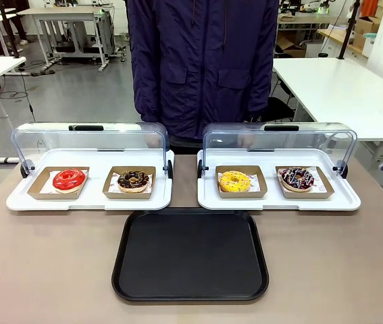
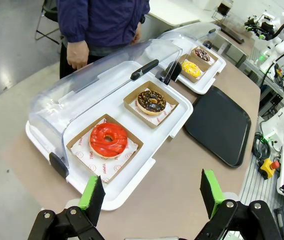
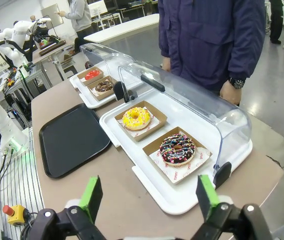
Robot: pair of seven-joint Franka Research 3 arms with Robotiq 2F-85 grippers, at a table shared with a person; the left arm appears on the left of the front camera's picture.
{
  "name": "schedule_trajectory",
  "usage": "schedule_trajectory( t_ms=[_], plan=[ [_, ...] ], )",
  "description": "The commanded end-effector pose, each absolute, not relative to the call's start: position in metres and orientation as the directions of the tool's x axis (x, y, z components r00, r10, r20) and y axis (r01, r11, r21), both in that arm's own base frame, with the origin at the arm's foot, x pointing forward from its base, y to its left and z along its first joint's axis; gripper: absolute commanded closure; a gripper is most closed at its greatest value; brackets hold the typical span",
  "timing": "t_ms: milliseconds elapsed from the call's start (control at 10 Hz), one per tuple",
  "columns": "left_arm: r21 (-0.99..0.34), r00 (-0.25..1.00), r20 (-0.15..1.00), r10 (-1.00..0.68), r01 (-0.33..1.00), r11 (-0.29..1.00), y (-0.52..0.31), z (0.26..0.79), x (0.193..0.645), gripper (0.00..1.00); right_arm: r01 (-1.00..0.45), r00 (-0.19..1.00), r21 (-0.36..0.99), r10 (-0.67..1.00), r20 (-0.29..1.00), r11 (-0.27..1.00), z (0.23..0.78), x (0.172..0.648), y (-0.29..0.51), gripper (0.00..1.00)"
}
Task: Move the fourth donut from the left to the tray.
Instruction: Pick up the Paper togo box containing the Donut indicated by the person and place it on the Handle tray.
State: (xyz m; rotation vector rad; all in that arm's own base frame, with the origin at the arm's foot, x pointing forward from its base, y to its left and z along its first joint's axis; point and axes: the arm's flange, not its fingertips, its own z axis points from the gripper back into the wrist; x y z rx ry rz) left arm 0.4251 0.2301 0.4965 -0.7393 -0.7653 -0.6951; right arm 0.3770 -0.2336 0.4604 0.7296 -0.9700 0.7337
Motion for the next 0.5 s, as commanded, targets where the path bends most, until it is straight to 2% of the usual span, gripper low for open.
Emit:
schedule_trajectory(
  t_ms=[0,400],
  plan=[
    [-0.326,0.531,0.802,-0.274,0.774,0.543,0.2299,0.4966,0.4246,0.00,-0.819,0.341,0.186,0.200,0.919,0.543,0.4603,0.3802,-0.2343,0.00],
    [-0.326,0.531,0.802,-0.274,0.774,0.543,0.2299,0.4966,0.4246,0.00,-0.819,0.341,0.186,0.200,0.919,0.543,0.4603,0.3802,-0.2343,0.00]
  ],
)
